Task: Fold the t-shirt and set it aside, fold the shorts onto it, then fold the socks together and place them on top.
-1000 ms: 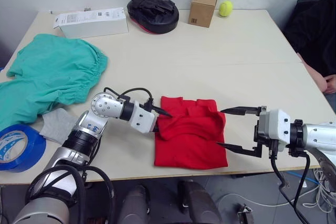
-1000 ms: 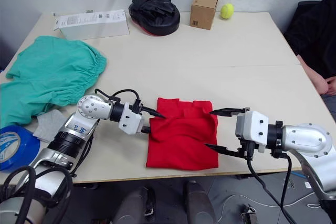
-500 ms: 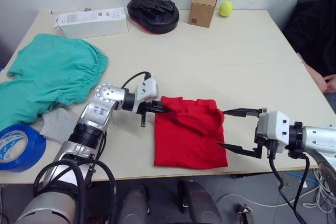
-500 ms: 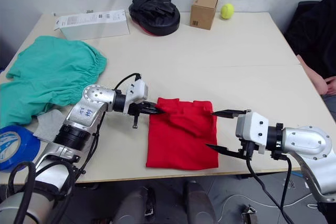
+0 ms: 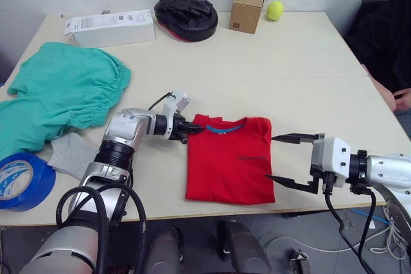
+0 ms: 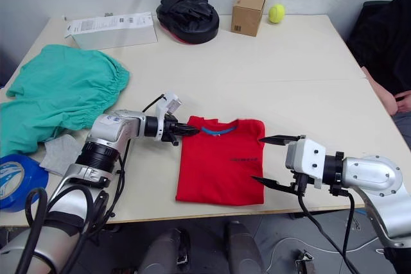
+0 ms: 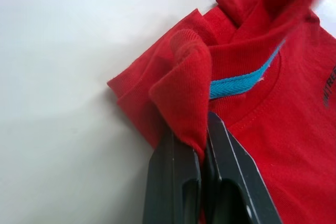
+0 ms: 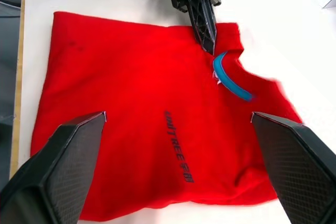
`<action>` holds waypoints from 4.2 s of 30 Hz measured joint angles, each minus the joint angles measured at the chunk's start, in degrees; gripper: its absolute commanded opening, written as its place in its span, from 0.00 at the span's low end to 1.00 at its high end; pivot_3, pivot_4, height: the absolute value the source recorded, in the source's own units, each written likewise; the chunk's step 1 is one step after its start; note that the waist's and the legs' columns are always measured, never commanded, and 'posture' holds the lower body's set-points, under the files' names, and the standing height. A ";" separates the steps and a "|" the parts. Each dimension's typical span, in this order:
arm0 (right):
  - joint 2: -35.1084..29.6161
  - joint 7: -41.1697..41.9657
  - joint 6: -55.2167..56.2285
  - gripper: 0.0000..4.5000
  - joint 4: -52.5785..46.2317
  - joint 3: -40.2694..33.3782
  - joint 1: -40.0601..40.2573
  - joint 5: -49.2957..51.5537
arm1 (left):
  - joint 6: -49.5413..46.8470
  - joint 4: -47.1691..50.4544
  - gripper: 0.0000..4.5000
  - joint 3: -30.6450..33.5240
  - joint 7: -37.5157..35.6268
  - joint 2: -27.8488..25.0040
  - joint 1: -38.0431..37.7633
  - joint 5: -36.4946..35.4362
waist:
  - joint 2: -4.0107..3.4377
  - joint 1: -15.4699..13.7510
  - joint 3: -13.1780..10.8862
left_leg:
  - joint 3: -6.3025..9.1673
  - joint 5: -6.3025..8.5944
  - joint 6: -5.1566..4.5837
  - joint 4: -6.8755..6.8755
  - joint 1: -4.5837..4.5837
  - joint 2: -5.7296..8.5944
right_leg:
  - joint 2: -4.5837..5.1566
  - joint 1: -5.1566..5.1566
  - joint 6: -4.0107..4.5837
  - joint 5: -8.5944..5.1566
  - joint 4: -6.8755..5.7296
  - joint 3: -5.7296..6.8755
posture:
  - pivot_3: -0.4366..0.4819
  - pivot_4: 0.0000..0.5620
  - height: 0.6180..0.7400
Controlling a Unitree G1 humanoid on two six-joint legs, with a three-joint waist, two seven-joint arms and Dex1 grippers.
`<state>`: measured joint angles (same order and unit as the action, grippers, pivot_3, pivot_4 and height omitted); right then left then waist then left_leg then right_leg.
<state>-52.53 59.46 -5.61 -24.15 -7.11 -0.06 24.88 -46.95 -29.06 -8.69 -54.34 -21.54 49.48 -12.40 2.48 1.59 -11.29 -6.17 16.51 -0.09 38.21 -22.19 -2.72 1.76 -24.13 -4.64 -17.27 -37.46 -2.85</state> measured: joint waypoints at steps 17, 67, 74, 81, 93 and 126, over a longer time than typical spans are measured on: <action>1.33 0.66 -7.57 1.00 0.05 0.22 -1.42 2.60 | 0.75 22.01 0.79 5.93 -4.31 -10.30 -8.11 -6.64 | 0.00 0.02 0.00 | -0.02 -0.02 0.12 -0.05 0.00 0.01 | 0.49 -0.05 0.07 -0.04 -0.06 0.04 | 0.48 0.27 1.00; 13.41 3.80 -12.48 0.00 38.17 7.63 -30.45 -4.57 | 19.33 29.27 0.09 -9.23 -7.09 -6.32 -20.15 -0.73 | -0.16 0.08 -0.01 | 0.14 0.07 -0.08 -0.21 0.49 0.04 | 0.71 0.59 0.14 -0.06 0.21 0.30 | 0.48 0.27 1.00; 3.35 7.04 -33.22 0.20 18.66 -0.65 -19.23 10.06 | 9.21 38.97 0.56 1.01 -7.85 -11.25 -18.97 -11.05 | -0.20 0.11 0.01 | 0.60 0.11 0.01 -0.24 0.11 -0.01 | 0.72 0.53 0.16 -0.07 0.52 0.71 | 0.48 0.27 1.00; -0.87 6.32 -46.11 0.76 14.92 -4.78 -8.26 16.51 | 3.50 47.42 1.00 10.26 -9.00 -20.46 -23.48 -18.72 | -0.21 0.19 0.00 | 0.64 0.11 -0.01 -0.26 0.08 0.02 | 0.79 0.55 0.20 -0.09 0.62 0.74 | 0.48 0.27 1.00; 4.44 -0.55 -55.61 0.99 17.84 -1.85 -10.03 19.05 | 2.63 53.96 1.00 12.18 -4.95 -22.85 -27.68 -21.76 | -0.27 0.21 -0.01 | 0.68 0.11 0.00 -0.49 -0.01 0.02 | 0.80 0.52 0.27 -0.08 0.97 0.78 | 0.48 0.27 1.00; 16.19 -3.07 -62.58 0.00 27.10 6.56 -24.01 17.96 | 5.27 55.51 1.00 9.10 -1.63 -24.37 -25.69 -20.53 | 0.17 1.50 0.26 | 0.70 -0.10 0.21 -1.06 0.19 -0.03 | 0.70 0.60 0.38 0.01 1.32 0.84 | 0.48 0.27 1.00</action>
<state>-36.33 56.39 -68.19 2.95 -0.55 -24.07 42.84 -41.68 26.46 0.41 -55.97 -45.91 23.79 -32.94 2.65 3.09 -11.03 -5.47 16.41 0.12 37.15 -22.00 -2.75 2.46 -23.53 -4.26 -17.27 -36.15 -2.01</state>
